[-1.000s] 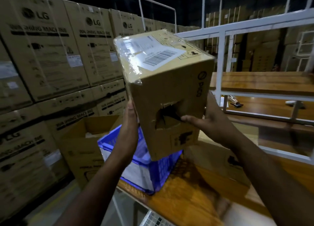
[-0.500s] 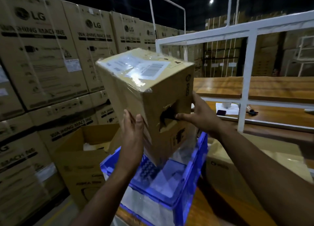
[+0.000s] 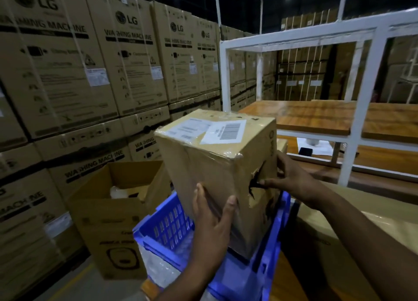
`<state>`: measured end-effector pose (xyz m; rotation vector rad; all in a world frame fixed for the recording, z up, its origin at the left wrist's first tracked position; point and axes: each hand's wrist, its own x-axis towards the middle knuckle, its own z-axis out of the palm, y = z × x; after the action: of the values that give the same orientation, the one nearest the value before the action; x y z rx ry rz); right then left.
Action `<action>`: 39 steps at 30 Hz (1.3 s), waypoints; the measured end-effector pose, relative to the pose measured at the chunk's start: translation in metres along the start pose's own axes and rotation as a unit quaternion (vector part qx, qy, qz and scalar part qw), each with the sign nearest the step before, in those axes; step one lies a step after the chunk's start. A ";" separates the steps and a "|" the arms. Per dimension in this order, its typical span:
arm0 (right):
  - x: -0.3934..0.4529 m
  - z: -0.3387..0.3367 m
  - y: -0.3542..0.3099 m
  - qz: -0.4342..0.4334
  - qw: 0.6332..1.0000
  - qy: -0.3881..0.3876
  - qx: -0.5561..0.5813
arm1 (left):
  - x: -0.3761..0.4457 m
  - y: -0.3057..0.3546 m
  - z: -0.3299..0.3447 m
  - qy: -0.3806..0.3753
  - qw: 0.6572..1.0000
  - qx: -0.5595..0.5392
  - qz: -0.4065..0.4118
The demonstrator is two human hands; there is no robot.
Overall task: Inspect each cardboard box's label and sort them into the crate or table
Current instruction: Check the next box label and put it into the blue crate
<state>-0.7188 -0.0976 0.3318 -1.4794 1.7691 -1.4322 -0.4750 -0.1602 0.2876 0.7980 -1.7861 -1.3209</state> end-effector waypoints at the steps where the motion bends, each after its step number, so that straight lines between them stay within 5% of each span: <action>1: 0.001 0.001 0.007 0.005 1.000 -0.004 0.006 | 0.001 -0.003 0.003 0.004 1.000 0.003 -0.003; 10: 0.011 0.024 0.052 0.037 0.999 -0.013 -0.021 | 0.011 -0.030 0.010 0.047 0.997 0.036 -0.051; 19: 0.010 0.053 0.091 -0.001 0.964 0.142 -0.224 | 0.026 -0.053 0.008 0.039 0.991 0.112 -0.069; 24: -0.007 0.061 0.095 -0.012 0.959 0.209 -0.189 | 0.039 -0.066 0.002 0.013 0.985 0.161 -0.061; 30: -0.022 0.084 0.042 -0.007 0.922 0.381 -0.076 | 0.061 -0.065 -0.028 0.025 0.990 0.125 -0.061; 34: -0.024 0.090 0.011 -0.113 0.928 0.341 -0.099 | 0.085 -0.059 -0.059 0.099 0.982 0.159 -0.035; 39: -0.024 0.094 0.002 -0.152 0.943 0.240 -0.173 | 0.101 -0.057 -0.061 0.022 0.994 0.104 0.033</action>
<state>-0.6345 -0.1165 0.2871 -1.7486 2.2536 -1.8307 -0.4718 -0.2890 0.2648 0.8651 -1.9195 -1.0804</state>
